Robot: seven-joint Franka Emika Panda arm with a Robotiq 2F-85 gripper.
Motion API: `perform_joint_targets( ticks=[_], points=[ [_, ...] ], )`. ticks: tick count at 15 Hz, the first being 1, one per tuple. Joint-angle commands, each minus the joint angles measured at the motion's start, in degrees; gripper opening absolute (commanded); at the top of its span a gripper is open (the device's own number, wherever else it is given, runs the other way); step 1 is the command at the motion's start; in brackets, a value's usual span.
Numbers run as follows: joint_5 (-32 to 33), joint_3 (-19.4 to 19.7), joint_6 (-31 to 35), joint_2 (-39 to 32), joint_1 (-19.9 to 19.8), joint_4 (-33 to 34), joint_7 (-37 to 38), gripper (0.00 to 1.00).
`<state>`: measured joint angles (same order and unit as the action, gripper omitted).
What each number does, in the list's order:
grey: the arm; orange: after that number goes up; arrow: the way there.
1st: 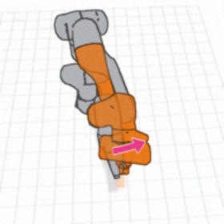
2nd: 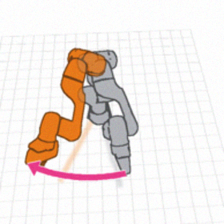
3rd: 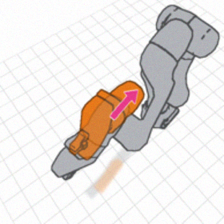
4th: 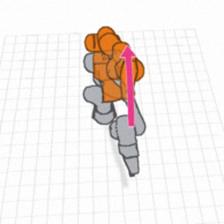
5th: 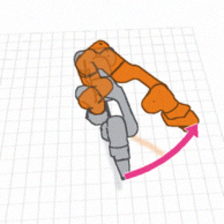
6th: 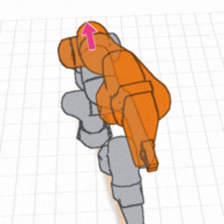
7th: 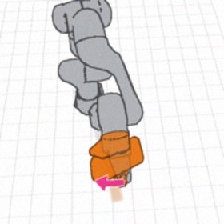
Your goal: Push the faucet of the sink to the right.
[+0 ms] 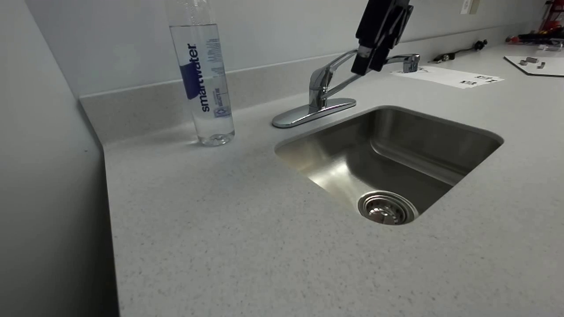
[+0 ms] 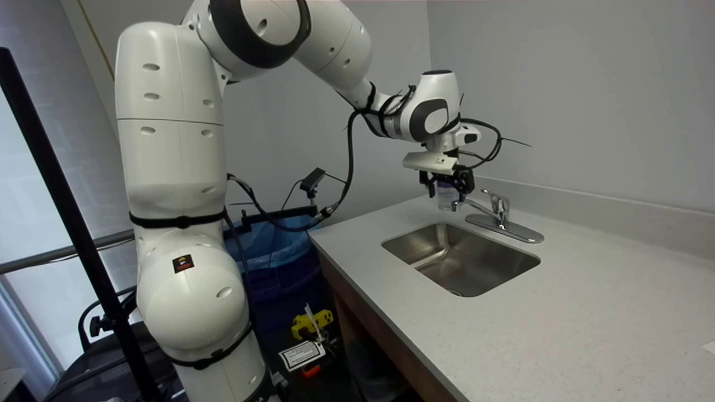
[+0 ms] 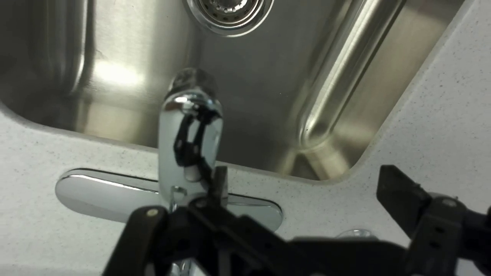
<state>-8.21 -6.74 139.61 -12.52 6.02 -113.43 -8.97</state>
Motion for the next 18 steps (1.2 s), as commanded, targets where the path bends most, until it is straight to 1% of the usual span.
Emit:
perform_joint_targets(
  ticks=[1,5,10,15,18],
  points=[
    [-2.9,-1.3,-1.1,2.7,-1.2,-0.9,-3.1,1.0],
    [-6.8,-2.5,-0.8,3.8,-1.0,0.8,-6.1,1.0],
    [-9.9,-3.2,-0.4,5.8,-0.5,2.5,-7.3,1.0],
    [-6.5,-2.3,0.2,7.9,-0.1,2.4,-5.4,1.0],
    [-1.5,-1.5,0.1,9.5,0.2,1.9,-3.6,1.0]
  ],
)
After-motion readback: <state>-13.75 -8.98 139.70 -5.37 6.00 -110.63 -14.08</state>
